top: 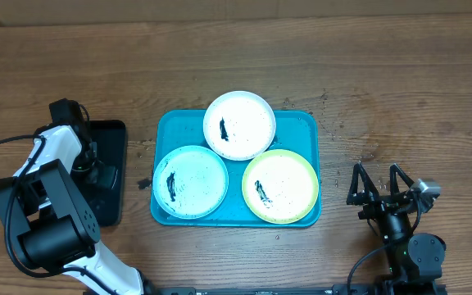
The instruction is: Clean dirty plates on tray and stack at the side
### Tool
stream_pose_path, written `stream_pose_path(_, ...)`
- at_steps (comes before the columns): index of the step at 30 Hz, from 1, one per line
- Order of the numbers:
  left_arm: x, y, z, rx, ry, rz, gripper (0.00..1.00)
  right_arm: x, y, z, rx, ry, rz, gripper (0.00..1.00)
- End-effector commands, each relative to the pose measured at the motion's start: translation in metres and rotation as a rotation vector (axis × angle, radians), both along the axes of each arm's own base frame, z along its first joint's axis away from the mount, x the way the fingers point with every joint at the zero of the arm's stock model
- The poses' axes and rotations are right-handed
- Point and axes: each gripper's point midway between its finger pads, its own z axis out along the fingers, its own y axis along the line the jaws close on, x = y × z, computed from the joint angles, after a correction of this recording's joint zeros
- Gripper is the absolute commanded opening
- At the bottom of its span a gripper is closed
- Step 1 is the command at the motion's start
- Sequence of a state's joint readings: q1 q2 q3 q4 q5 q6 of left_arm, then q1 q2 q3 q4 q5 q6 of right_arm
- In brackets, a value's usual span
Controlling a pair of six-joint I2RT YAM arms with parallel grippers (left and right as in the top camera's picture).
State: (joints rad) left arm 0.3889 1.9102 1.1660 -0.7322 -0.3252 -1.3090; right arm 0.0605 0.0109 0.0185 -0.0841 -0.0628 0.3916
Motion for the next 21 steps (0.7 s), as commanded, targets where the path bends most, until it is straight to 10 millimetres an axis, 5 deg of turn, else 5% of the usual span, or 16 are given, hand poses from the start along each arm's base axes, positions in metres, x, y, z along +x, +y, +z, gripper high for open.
stream_pose_path(1,-0.001,0.004,-0.001,0.01,0.015,0.0,0.04,0.0,0.0,-0.002,-0.007,-0.002,-0.004,1.0)
stream_pose_path(6,-0.005,0.003,-0.001,0.004,0.029,-0.001,0.04,0.0,0.0,-0.002,-0.007,-0.002,-0.004,1.0)
stream_pose_path(7,-0.005,0.002,-0.002,0.001,0.032,-0.002,0.11,0.0,0.0,-0.002,-0.007,-0.002,-0.004,1.0)
stream_pose_path(9,-0.003,-0.005,-0.004,-0.041,0.02,-0.006,0.66,0.0,0.0,-0.002,-0.007,-0.002,-0.004,1.0)
stream_pose_path(11,-0.001,-0.016,-0.007,-0.107,0.004,-0.015,0.97,0.0,0.0,-0.002,-0.007,-0.002,-0.004,1.0)
stream_pose_path(17,0.004,-0.061,-0.012,-0.357,-0.043,-0.029,1.0,0.0,0.0,-0.002,-0.007,-0.002,-0.004,1.0)
stream_pose_path(21,0.006,-0.073,-0.011,-0.424,-0.061,-0.031,0.97,0.0,0.0,-0.002,-0.007,-0.002,-0.004,1.0)
